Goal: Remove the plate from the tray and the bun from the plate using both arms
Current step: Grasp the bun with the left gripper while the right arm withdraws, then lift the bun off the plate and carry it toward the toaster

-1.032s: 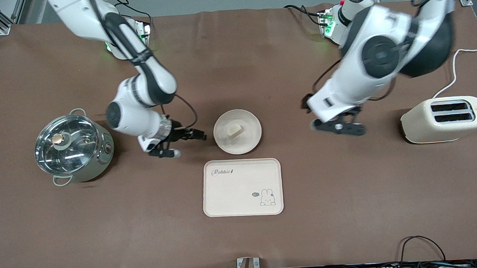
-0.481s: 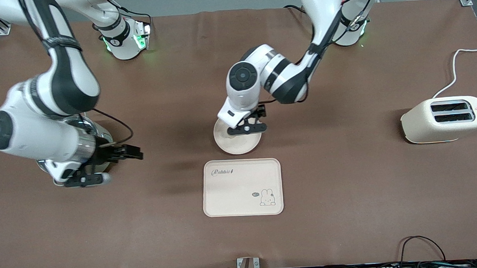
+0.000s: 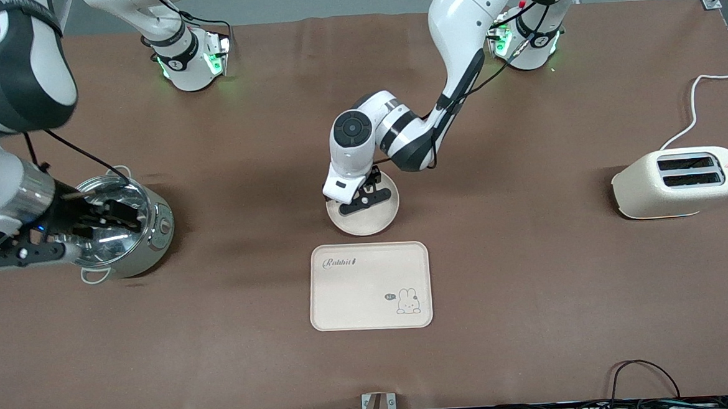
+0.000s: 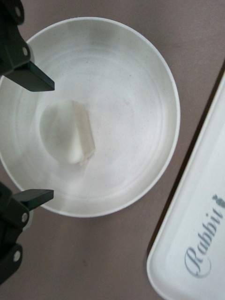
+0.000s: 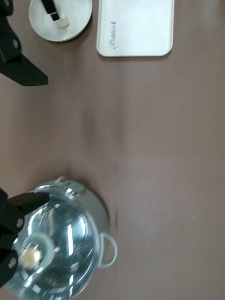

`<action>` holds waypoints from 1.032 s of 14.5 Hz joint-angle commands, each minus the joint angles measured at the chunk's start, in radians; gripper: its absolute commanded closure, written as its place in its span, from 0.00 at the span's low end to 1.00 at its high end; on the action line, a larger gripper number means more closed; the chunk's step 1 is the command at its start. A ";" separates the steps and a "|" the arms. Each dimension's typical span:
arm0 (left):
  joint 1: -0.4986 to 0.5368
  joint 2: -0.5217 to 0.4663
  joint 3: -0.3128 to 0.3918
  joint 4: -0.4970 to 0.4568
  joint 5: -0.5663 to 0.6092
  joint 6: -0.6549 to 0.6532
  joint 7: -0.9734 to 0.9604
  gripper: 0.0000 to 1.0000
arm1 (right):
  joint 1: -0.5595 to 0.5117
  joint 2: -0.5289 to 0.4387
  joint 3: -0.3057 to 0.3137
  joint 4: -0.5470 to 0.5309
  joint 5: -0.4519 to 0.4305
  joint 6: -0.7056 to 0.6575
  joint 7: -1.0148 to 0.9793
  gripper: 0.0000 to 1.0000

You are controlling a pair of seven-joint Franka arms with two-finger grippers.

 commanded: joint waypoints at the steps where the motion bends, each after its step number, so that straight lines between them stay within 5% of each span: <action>1: -0.014 0.038 0.012 0.026 0.036 0.002 -0.074 0.12 | -0.052 -0.121 0.014 -0.040 -0.046 -0.100 0.002 0.00; 5: -0.014 0.084 0.012 0.027 0.036 0.071 -0.077 0.18 | -0.138 -0.217 0.014 -0.032 -0.100 -0.239 -0.007 0.00; 8: -0.010 0.084 0.012 0.026 0.038 0.070 -0.068 0.48 | -0.149 -0.236 0.020 -0.032 -0.095 -0.318 0.002 0.00; 11: -0.007 0.074 0.012 0.027 0.038 0.066 -0.070 0.67 | -0.141 -0.242 0.025 -0.043 -0.093 -0.329 0.005 0.00; 15: 0.013 -0.027 0.021 0.029 0.038 -0.054 -0.071 0.66 | -0.145 -0.239 0.025 -0.043 -0.086 -0.306 0.005 0.00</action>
